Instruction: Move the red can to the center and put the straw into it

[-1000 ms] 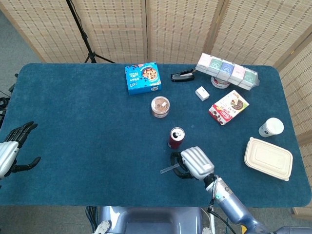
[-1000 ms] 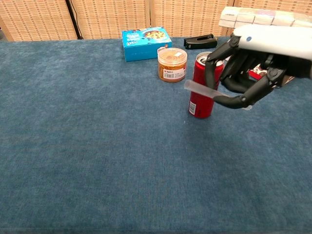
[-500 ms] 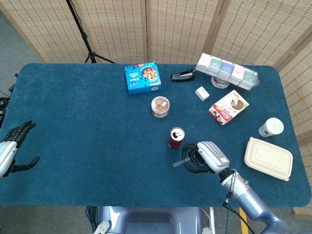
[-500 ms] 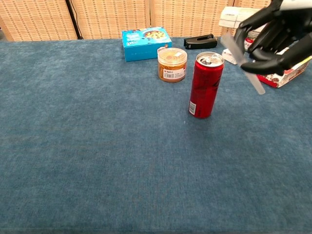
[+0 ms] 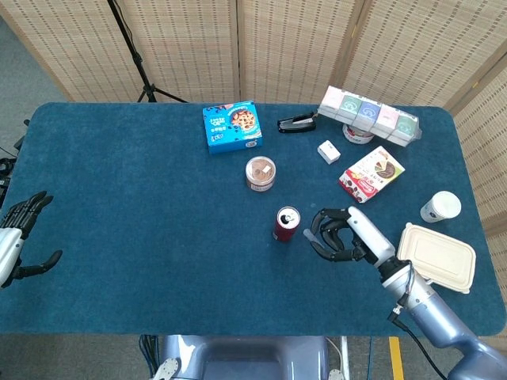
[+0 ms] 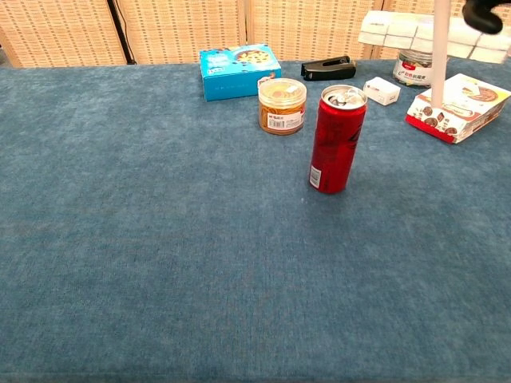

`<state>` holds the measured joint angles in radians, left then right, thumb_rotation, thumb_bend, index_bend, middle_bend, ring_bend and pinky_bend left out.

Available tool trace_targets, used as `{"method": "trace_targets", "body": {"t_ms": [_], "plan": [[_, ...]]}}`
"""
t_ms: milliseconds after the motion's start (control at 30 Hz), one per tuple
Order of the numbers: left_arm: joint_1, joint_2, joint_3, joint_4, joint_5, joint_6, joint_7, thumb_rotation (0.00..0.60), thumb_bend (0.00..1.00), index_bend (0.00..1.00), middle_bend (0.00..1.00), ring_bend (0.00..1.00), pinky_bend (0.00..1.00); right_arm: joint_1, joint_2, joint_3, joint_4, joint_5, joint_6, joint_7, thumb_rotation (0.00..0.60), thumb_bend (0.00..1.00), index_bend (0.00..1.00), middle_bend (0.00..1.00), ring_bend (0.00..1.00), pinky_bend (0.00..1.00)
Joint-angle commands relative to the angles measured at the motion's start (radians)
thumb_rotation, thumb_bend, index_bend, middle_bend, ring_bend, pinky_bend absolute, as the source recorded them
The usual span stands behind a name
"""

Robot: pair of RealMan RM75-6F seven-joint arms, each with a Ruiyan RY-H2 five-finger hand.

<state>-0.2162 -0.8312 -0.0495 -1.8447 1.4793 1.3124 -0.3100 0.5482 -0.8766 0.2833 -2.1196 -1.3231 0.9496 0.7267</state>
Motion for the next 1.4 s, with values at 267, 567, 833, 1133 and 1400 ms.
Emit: {"method": "trace_targets", "body": {"t_ms": [267, 567, 833, 1133, 1400], "plan": [[0.019, -0.067, -0.049, -0.019, -0.16, 0.059, 0.237, 0.6, 0.3, 0.0, 0.0, 0.0, 0.0, 0.014, -0.045, 0.068, -0.014, 0.13, 0.055, -0.002, 0.6, 0.47, 0.61, 0.84, 0.83, 0.67], [0.003, -0.138, -0.079, 0.003, -0.233, 0.076, 0.374, 0.6, 0.3, 0.0, 0.0, 0.0, 0.0, 0.018, -0.077, 0.109, -0.043, 0.198, 0.098, -0.028, 0.6, 0.47, 0.61, 0.84, 0.83, 0.66], [-0.003, -0.109, -0.071, -0.042, -0.212, 0.046, 0.373, 0.6, 0.3, 0.0, 0.0, 0.0, 0.0, 0.01, -0.056, 0.126, -0.075, 0.23, 0.109, -0.069, 0.6, 0.47, 0.61, 0.84, 0.83, 0.66], [-0.01, 0.041, -0.093, -0.184, -0.221, 0.029, 0.387, 0.6, 0.3, 0.0, 0.0, 0.0, 0.0, 0.034, -0.081, 0.147, -0.105, 0.268, 0.109, -0.12, 0.6, 0.47, 0.61, 0.84, 0.83, 0.65], [-0.003, 0.083, -0.087, -0.212, -0.229, 0.015, 0.366, 0.6, 0.3, 0.0, 0.0, 0.0, 0.0, 0.072, -0.162, 0.157, -0.058, 0.318, 0.102, -0.137, 0.6, 0.47, 0.61, 0.84, 0.83, 0.65]]}}
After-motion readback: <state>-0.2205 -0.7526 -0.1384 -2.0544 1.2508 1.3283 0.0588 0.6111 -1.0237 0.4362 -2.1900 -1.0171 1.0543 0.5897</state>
